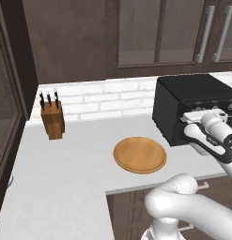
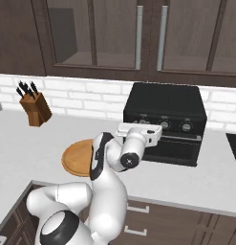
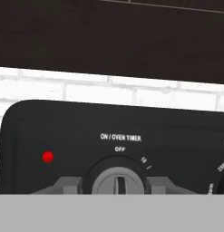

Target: Pick up the kebab skewer and baguette bread, and place them inside the toaster oven. Close the toaster oven door and start by setting the timer.

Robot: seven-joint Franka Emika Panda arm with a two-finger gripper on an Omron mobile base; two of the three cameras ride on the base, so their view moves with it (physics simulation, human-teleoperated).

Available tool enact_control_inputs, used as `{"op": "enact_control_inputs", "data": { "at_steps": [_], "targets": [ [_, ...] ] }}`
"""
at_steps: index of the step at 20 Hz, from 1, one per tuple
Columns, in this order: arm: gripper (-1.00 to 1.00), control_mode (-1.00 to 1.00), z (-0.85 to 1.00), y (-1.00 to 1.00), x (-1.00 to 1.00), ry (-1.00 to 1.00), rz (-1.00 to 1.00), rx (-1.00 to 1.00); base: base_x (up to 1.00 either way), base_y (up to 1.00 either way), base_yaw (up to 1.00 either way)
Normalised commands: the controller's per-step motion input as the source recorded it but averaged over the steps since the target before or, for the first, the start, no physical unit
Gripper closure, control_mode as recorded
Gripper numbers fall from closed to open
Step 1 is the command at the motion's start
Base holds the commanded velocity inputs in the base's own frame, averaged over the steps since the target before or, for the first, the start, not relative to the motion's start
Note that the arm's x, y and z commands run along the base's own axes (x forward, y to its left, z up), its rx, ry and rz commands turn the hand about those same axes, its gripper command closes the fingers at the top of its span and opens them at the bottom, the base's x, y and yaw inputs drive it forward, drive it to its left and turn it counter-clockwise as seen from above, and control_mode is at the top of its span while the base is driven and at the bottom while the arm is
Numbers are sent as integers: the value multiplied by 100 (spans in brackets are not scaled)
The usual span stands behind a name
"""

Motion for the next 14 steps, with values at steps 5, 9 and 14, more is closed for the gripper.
{"op": "enact_control_inputs", "data": {
  "at_steps": [5,9,14],
  "targets": [
    [100,-100,2,0,-18,0,0,0,0,0,0],
    [100,-100,11,0,-14,0,0,0,0,0,0],
    [100,-100,7,0,-11,0,0,0,0,0,0]
  ]
}}
